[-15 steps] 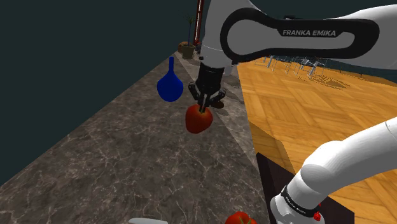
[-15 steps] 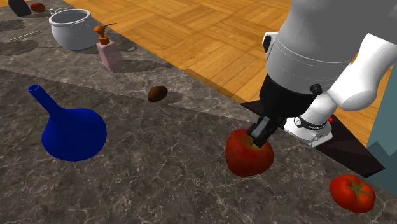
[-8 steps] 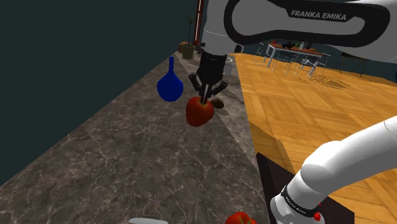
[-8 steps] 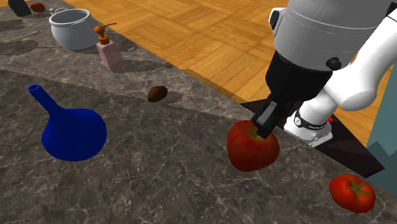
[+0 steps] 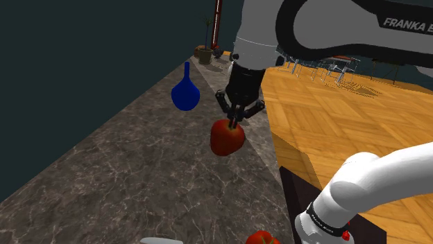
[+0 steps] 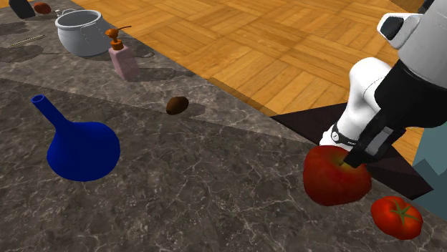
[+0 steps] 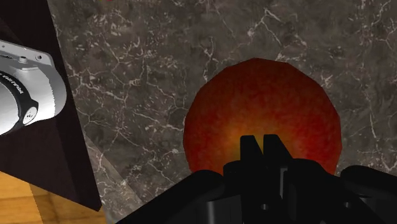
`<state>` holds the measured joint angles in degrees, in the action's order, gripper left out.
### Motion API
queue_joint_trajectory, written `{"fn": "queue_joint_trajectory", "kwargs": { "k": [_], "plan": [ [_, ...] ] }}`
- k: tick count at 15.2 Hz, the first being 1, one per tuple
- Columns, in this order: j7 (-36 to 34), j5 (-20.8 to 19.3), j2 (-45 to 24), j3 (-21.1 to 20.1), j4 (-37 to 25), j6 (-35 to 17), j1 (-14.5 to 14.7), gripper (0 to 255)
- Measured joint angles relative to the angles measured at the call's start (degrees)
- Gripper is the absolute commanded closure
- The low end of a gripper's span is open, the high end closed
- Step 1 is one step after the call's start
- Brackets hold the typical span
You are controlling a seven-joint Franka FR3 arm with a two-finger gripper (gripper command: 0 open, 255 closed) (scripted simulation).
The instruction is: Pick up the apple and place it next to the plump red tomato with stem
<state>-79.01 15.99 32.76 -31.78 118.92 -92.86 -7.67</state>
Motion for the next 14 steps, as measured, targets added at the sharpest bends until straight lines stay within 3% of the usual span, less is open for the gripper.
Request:
{"fn": "queue_joint_trajectory", "kwargs": {
  "k": [14],
  "plan": [
    [-13.45, 10.44, 15.37, -6.30, 3.70, 8.08, 9.47, 255]
  ]
}}
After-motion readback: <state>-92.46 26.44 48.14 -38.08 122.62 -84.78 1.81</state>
